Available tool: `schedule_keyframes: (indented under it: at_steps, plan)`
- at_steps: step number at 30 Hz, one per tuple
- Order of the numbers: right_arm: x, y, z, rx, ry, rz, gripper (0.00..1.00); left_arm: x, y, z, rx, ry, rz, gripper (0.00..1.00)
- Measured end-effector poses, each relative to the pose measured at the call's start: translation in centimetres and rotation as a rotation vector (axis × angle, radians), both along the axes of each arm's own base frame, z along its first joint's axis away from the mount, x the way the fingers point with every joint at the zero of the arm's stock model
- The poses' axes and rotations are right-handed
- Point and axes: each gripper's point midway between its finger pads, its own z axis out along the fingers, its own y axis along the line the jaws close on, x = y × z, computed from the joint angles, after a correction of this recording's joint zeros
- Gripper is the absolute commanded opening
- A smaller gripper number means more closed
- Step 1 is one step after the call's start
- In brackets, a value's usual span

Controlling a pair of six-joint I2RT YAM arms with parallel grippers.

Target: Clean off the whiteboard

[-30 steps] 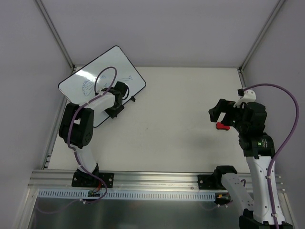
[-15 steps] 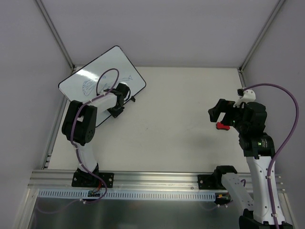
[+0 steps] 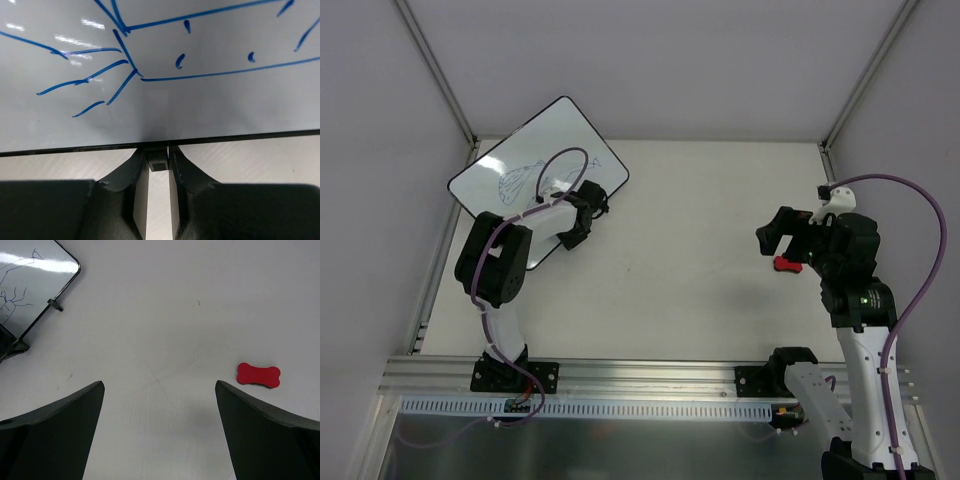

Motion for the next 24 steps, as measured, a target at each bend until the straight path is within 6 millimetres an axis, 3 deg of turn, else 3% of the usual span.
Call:
schedule_keyframes:
  at_steps: [10, 24]
  plan:
    - [-0.1, -0.1, -1.1, -0.002, 0.015, -0.005, 0.99, -1.8, -5.0, -0.2, 0.024, -0.014, -0.171, 0.0]
    - [-0.5, -1.0, -3.3, 0.005, 0.054, -0.08, 0.99, -6.7, -10.3, -0.4, 0.034, -0.047, -0.39, 0.0]
